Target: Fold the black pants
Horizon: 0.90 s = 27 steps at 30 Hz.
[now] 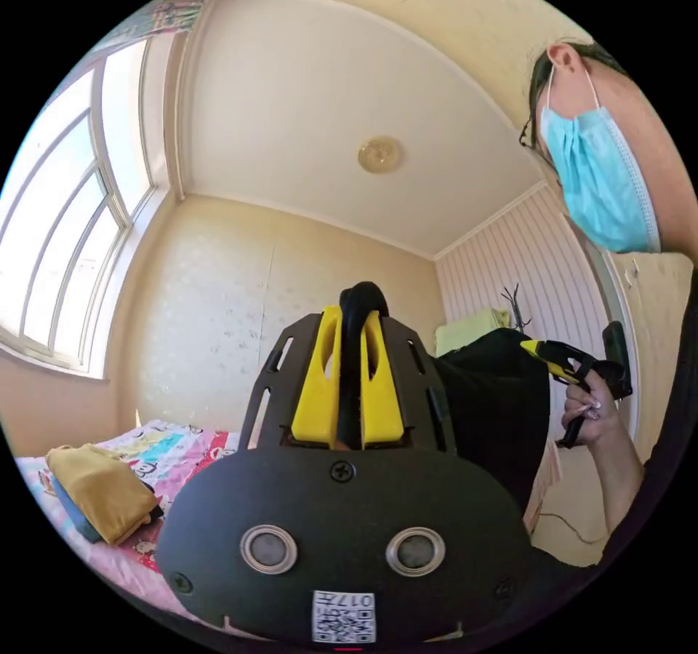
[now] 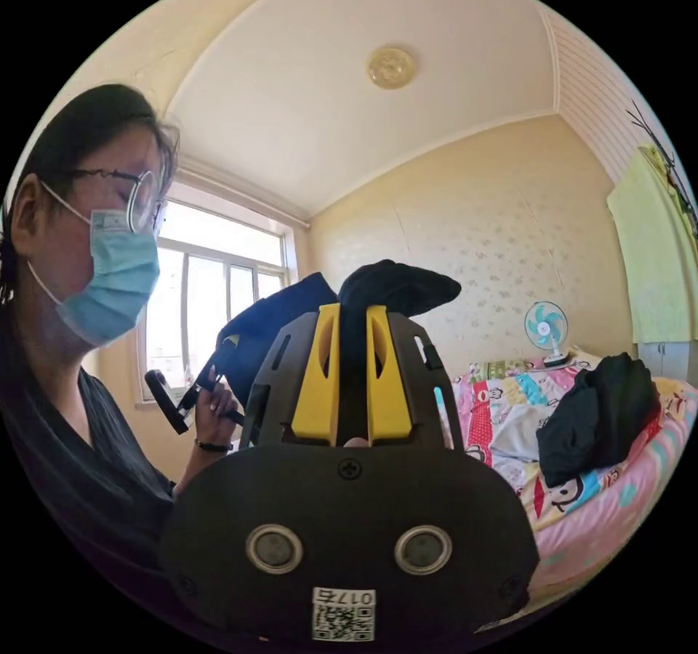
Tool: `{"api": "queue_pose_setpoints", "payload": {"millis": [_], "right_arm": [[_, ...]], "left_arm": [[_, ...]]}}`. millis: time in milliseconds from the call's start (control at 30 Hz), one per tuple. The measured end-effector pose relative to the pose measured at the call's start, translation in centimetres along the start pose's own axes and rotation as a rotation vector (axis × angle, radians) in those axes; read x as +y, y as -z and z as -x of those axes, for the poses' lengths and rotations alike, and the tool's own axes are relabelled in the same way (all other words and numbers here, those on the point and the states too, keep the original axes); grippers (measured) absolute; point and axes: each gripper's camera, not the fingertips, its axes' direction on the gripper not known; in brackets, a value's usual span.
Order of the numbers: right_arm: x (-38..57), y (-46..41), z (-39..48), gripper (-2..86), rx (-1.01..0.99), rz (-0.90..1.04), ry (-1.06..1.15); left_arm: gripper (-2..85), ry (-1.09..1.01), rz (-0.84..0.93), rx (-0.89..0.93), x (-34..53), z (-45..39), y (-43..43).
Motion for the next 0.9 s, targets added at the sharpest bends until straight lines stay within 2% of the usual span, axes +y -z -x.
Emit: {"api": "queue_pose_setpoints", "payload": {"millis": [100, 200, 267, 333, 367, 400, 433, 500, 567, 633, 767, 900], "right_arm": [[-2.8, -3.7, -1.1, 6.0, -0.029, -0.014, -0.023], [-5.2, -12.3, -4.0, 6.2, 0.040, 0.048, -0.008], [-6.8, -23.2, -9.0, 6.7, 0.201, 0.226, -0.085], [-6.1, -31.8, -14.2, 7.5, 0.321, 0.367, -0.123], [-4.0, -36.2, -17.9, 8.1, 0.414, 0.472, -0.175], [-2.6, -37.7, -19.7, 8.6, 0.453, 0.534, -0.222], [0.5, -39.4, -22.4, 9.7, 0.482, 0.645, -0.297], [5.3, -39.4, -23.9, 10.5, 0.424, 0.703, -0.318], [13.1, -38.4, -23.5, 10.8, 0.337, 0.788, -0.236], [19.9, -37.6, -22.4, 10.8, 0.247, 0.907, -0.189], [35.1, -33.7, -17.4, 12.3, -0.141, 1.088, -0.197], [42.0, -28.4, -13.3, 15.4, -0.149, 1.154, -0.129]], "left_arm": [[4.1, 0.035, -0.046, -0.007, -3.3, 1.8, -1.7], [4.2, 0.050, -0.045, -0.057, -3.8, 5.3, -8.6], [4.3, 0.056, 0.036, -0.129, -2.8, 8.2, -15.9], [4.9, 0.085, 0.312, -0.189, 0.8, 13.8, -28.0], [5.2, 0.114, 0.421, -0.188, 2.3, 15.5, -30.8], [5.8, 0.228, 0.662, -0.184, 5.6, 19.1, -34.9], [5.7, 0.323, 0.766, -0.167, 8.6, 21.8, -35.8], [4.9, 0.347, 0.699, -0.089, 11.9, 23.7, -32.9], [4.2, 0.267, 0.630, -0.023, 15.2, 23.9, -28.9], [4.3, 0.198, 0.763, -0.025, 20.9, 23.9, -25.1], [6.3, 0.232, 0.975, 0.003, 29.6, 24.1, -18.9], [10.1, 0.324, 1.099, 0.058, 35.0, 24.3, -12.1]]}}
